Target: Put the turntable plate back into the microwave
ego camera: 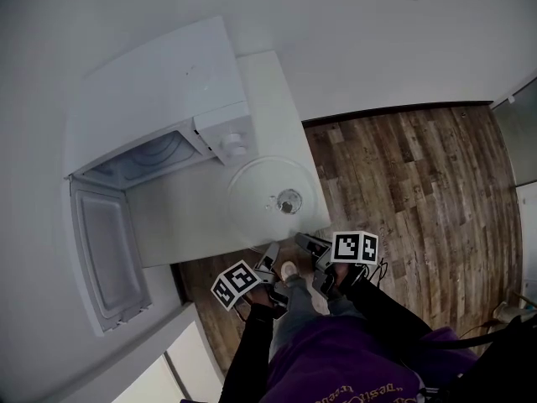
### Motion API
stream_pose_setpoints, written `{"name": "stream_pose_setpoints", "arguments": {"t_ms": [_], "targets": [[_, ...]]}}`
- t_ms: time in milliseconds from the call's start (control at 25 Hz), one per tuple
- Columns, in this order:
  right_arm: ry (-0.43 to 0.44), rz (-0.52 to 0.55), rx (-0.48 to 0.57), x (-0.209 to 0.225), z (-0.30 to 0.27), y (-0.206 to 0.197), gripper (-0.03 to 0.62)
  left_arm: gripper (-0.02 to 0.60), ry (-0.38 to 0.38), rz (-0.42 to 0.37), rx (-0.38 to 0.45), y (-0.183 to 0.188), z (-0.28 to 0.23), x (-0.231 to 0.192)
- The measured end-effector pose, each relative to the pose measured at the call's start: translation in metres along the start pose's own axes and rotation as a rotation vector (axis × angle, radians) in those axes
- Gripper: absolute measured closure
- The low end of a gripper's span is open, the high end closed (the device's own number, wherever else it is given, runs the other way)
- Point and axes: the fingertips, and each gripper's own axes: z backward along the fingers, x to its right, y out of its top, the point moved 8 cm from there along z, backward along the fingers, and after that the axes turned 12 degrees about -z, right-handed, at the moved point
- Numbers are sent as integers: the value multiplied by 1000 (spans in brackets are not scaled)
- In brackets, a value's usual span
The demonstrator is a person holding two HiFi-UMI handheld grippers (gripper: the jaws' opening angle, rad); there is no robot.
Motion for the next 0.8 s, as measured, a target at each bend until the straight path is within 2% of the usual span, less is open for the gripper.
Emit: {"name": "stream_pose_setpoints", "arguments": {"t_ms": [80, 240, 480, 600, 800], "targets": [[-4, -14, 11, 3, 1, -1, 503, 377, -10, 8, -5, -1, -1, -1], [16, -28, 21, 4, 2, -1, 513, 403, -55, 24, 8, -2, -3, 0], [43, -79, 4, 6, 5, -1, 528, 431, -94, -2, 15, -1, -3, 5], [47, -80, -8, 5, 10, -4, 533, 460, -147, 14, 33, -3, -3, 7], [43, -20, -30, -4, 22, -5, 536, 491, -245, 18, 95, -1, -6, 13]]}}
